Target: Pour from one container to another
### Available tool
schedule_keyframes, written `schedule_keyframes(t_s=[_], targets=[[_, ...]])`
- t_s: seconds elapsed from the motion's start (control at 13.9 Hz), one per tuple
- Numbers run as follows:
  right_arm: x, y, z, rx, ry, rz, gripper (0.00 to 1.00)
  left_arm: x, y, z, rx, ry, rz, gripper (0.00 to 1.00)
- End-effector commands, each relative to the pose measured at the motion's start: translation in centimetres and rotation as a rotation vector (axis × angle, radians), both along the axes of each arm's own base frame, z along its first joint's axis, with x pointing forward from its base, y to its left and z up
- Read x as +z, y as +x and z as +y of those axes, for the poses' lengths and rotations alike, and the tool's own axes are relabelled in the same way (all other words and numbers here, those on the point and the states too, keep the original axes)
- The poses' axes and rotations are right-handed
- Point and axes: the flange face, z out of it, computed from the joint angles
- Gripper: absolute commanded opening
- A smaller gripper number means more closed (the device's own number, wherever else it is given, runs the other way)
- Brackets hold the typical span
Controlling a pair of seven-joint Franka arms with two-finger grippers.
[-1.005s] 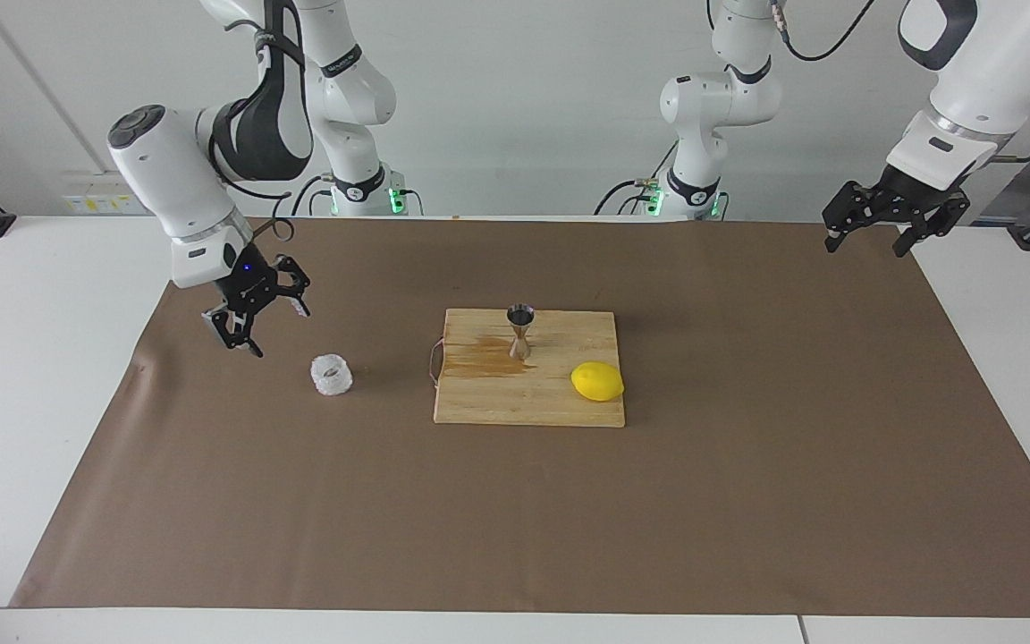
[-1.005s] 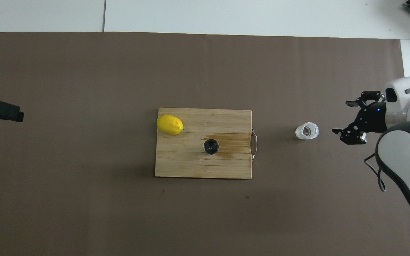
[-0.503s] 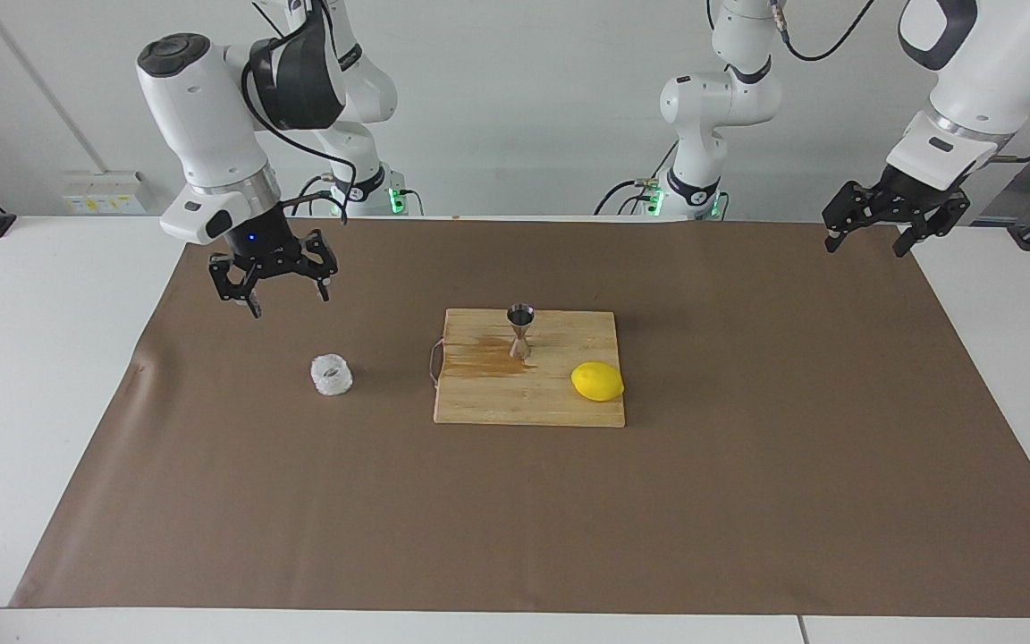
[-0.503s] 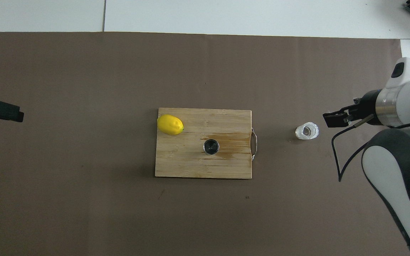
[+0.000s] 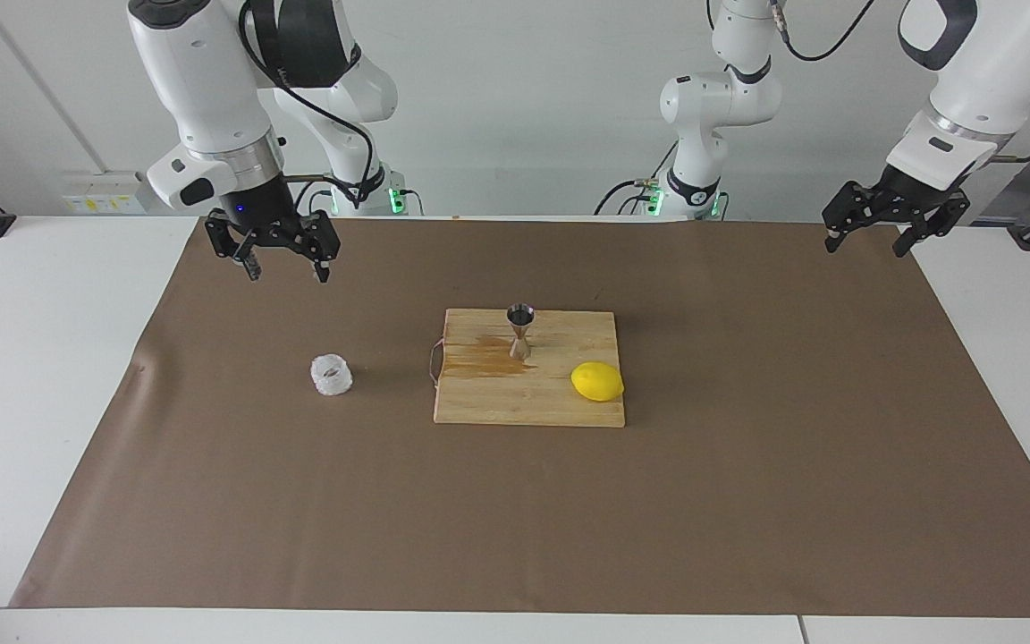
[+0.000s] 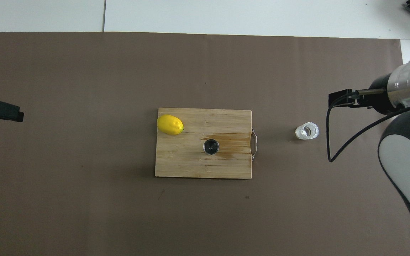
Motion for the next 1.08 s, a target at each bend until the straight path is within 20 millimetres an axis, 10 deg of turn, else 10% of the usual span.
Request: schedule_keyframes(t_s=[0.0, 1.01], targets=[[0.3, -0.1, -0.1, -0.041, -0.024, 0.022, 1.0, 0.0, -0.9, 0.2, -0.002, 0.004, 0.003, 1.0], [0.3, -2.6, -3.8, -0.091, -0.033, 0.124, 1.0, 0.0, -0.9, 0.2, -0.002, 0.004, 0.003, 1.0]])
